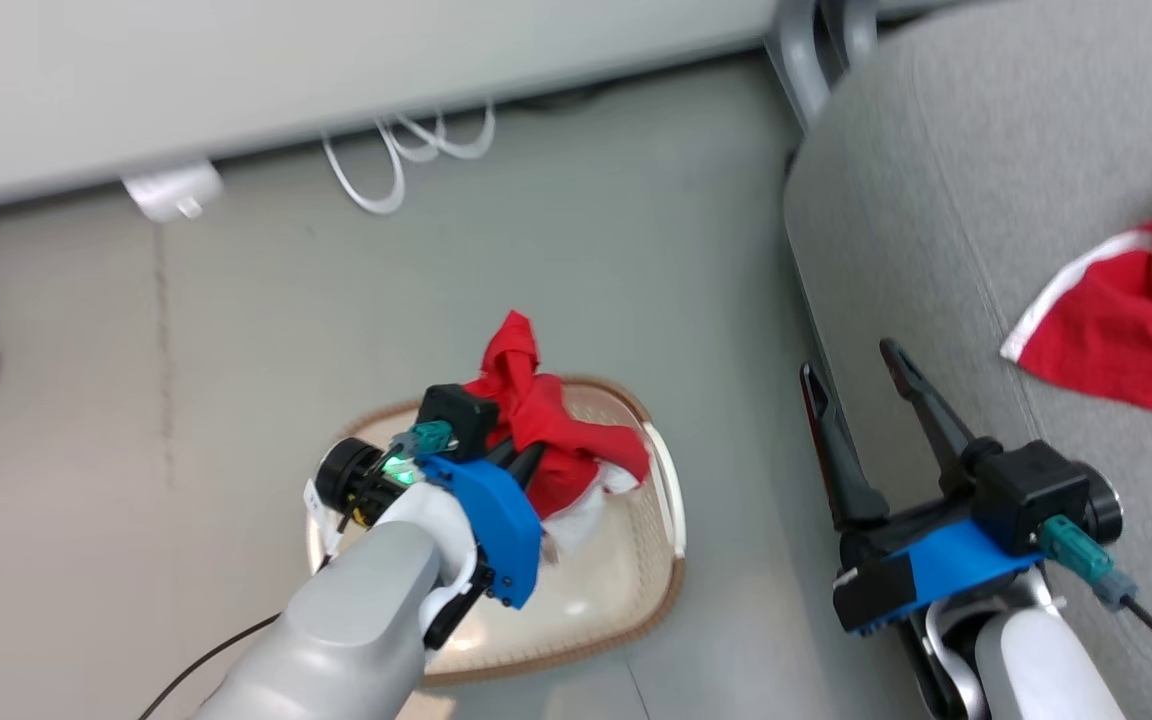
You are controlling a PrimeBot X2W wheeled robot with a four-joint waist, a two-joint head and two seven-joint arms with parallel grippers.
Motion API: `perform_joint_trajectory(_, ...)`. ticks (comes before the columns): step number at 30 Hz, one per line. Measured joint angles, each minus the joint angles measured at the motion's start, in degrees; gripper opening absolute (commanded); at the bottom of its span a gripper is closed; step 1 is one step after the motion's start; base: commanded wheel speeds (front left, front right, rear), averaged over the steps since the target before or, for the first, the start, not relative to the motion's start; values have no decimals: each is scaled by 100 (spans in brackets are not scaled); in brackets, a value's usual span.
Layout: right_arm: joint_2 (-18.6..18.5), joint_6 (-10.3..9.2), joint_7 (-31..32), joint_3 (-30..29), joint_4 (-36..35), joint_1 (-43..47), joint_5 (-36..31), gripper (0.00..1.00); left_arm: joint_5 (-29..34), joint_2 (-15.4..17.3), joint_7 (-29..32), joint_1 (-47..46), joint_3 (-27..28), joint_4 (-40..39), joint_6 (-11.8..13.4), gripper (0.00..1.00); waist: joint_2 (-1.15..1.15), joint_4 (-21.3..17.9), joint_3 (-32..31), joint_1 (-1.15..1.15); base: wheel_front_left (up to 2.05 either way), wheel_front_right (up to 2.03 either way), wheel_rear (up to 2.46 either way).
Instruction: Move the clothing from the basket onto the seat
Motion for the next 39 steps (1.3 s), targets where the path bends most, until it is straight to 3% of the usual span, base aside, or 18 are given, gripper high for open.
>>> perform_joint_trajectory(11, 54, 0, 182, -126, 115, 710, 56, 100, -728, -4, -42, -425, -634, -939, -1, 0, 0, 734, -1485, 0, 0, 0, 0)
perform_joint_trajectory(20, 111, 0, 253, -142, 55, 907, 97, 100, -1213, 0, 93, -1110, -867, -1261, -10, 0, 0, 1220, -2093, 1, 0, 0, 0)
perform_joint_trajectory(39, 140, 0, 304, 148, 179, 869, 155, 100, -1762, -2, 134, -1444, -1362, -1246, 77, 0, 0, 1171, -2221, 2, 0, 0, 0)
